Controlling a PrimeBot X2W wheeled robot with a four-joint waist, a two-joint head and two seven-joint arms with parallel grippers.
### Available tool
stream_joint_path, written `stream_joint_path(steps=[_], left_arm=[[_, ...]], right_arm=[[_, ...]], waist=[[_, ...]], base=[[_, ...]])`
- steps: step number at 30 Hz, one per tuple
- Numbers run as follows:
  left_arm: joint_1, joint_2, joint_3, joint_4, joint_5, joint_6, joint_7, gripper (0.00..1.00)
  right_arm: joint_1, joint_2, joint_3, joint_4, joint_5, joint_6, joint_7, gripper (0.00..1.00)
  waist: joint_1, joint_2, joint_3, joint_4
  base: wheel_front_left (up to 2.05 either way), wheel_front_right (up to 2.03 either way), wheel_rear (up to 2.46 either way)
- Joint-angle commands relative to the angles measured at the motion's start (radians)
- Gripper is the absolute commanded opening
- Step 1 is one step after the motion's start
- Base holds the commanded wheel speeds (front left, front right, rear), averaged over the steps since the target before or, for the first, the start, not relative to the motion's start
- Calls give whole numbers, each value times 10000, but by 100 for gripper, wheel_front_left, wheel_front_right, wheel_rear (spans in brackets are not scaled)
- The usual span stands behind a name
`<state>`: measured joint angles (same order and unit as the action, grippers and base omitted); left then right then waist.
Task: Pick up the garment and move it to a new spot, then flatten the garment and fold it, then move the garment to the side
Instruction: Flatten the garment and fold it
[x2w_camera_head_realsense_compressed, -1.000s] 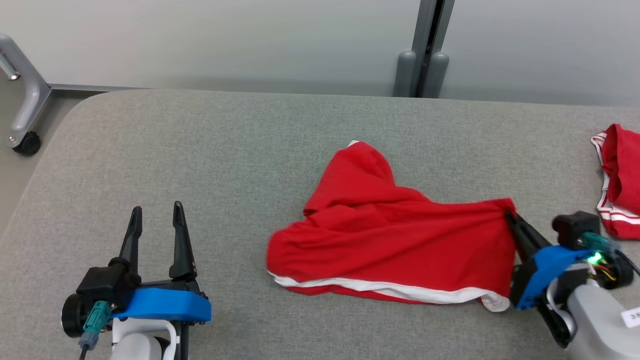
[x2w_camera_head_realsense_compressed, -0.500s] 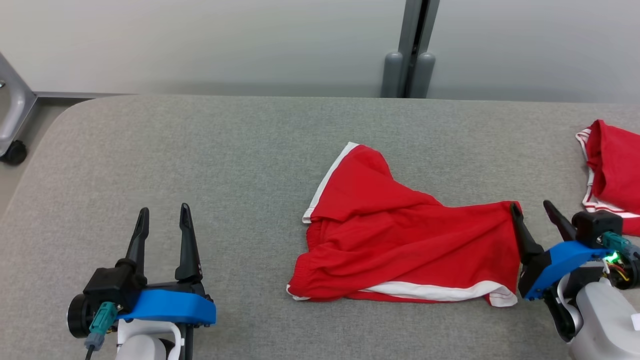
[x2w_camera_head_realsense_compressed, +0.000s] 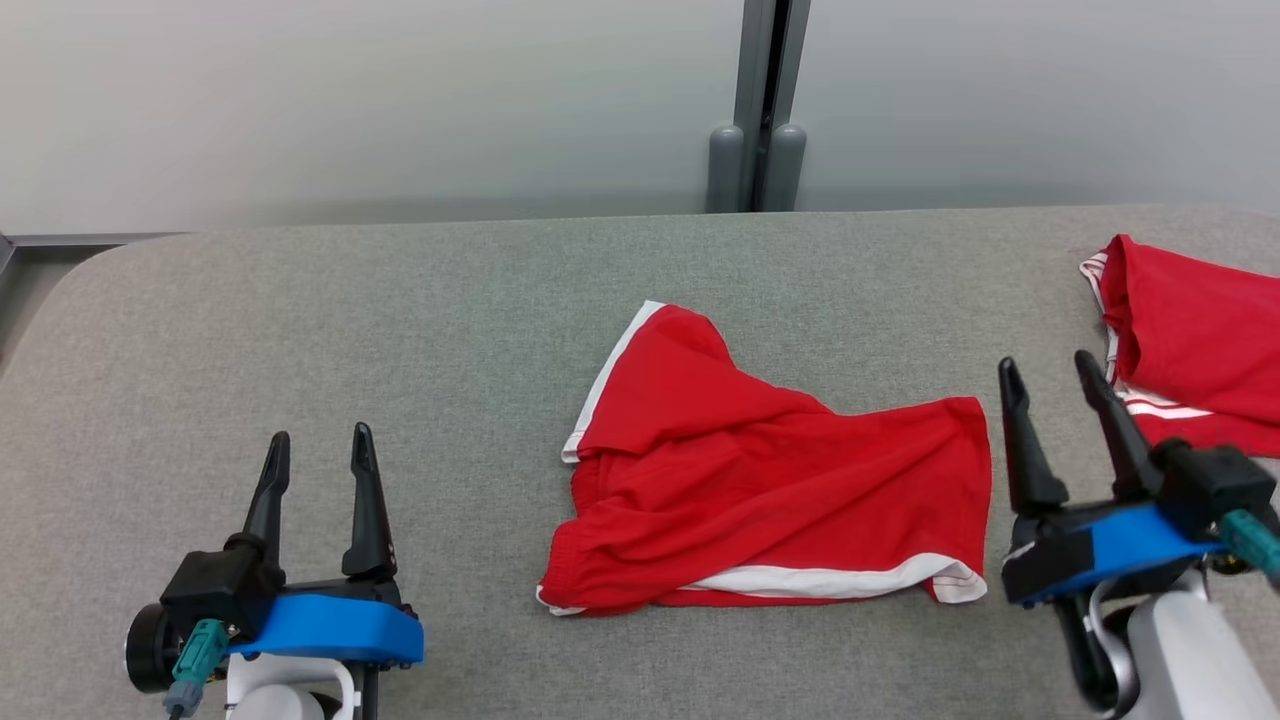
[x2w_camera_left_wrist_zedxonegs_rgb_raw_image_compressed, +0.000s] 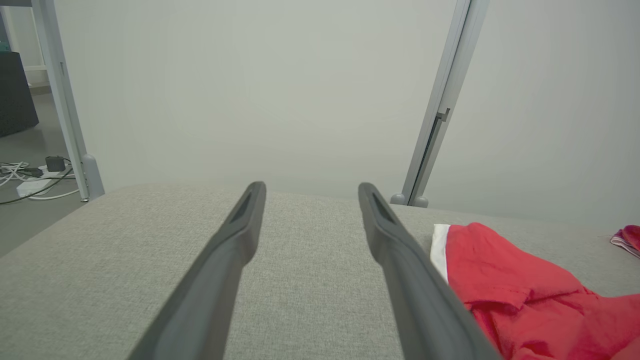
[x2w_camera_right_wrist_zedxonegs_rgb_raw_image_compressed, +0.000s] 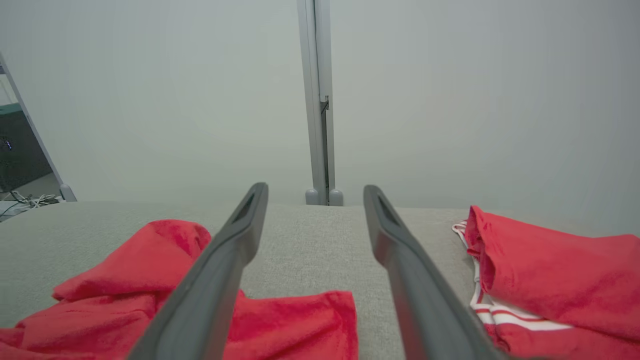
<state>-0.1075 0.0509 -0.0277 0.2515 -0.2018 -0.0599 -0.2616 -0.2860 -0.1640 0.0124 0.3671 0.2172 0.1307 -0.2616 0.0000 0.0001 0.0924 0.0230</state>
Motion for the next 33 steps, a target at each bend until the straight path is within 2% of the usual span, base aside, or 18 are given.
stream_joint_path(steps=[1,9,20,29,33], left_arm=[[68,-8,56,-17,61,-27,-43,100],[222,-7,85,10,104,-93,-44,100],[272,-9,111,46,139,-133,-44,100],[211,-8,10,33,76,-117,-44,100],[97,-8,-24,6,53,-118,-44,100]], right_arm=[[438,234,-58,-432,-183,2,-39,100],[1833,844,-88,-1554,-475,2,-35,100],[2262,1024,-218,-1895,-784,2,301,100],[2546,998,-698,-1166,-892,2,555,100],[2524,1021,-916,-152,-902,2,486,100]], waist=[[0,-1,-41,-48],[0,-1,-162,-139],[0,-1,-200,-152],[0,-1,-164,-137],[0,-1,-32,-129]], base=[[0,0,0],[0,0,0],[0,0,0],[0,0,0],[0,0,0]])
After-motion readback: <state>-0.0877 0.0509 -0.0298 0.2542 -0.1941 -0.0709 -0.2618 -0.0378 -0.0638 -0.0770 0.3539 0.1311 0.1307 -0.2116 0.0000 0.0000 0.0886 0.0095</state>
